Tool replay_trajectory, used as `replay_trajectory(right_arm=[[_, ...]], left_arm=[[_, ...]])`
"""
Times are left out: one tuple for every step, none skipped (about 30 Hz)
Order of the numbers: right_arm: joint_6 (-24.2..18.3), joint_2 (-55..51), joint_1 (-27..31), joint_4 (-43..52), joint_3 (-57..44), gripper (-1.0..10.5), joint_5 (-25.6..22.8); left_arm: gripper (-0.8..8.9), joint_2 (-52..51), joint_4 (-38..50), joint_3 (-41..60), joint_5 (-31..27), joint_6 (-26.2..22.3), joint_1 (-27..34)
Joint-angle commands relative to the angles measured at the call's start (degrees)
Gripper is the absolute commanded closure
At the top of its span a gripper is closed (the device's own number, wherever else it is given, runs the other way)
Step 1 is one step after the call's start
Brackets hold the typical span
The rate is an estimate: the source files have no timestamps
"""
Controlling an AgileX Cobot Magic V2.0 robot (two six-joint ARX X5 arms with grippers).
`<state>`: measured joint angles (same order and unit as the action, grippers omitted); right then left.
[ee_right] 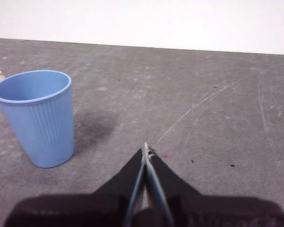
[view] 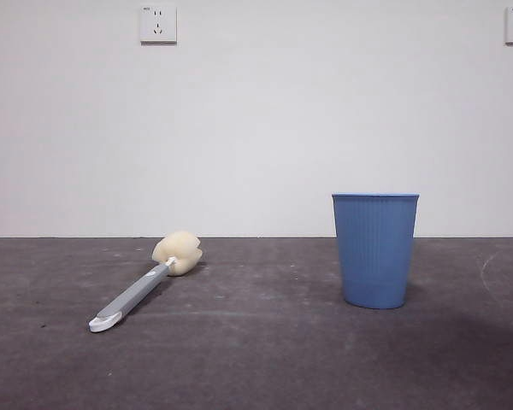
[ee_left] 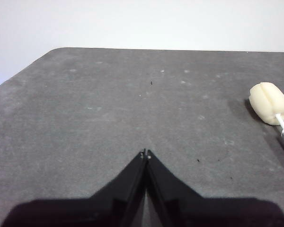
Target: Pick up the cup brush,pick up the cup,insert the brush into the cup,clean the cup,put the cup brush back,put the cup back to the fixed position on the table
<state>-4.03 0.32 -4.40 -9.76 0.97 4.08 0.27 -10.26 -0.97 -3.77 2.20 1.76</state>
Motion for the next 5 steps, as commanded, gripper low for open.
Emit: replay_trajectory(right_arm=[[0.6,0.0,0.1,-0.5,-0.7,9.5,0.0],[0.6,0.0,0.1,-0.5,-0.7,9.5,0.0],[0.6,0.0,0.1,-0.5,-0.7,9.5,0.0],[0.6,0.0,0.1,-0.5,-0.7,9.5,0.0],[0.6,0.0,0.1,-0.5,-0.7,9.5,0.0]], left_arm=[[8.17,-0.1,0.3,0.8,0.1,0.4,0.2],[8.17,-0.1,0.3,0.8,0.1,0.4,0.2],[8.17,-0.1,0.3,0.8,0.1,0.4,0.2],[8.17,-0.1,0.3,0.8,0.1,0.4,0.2],[8.17,-0.1,0.3,0.8,0.1,0.4,0.2]])
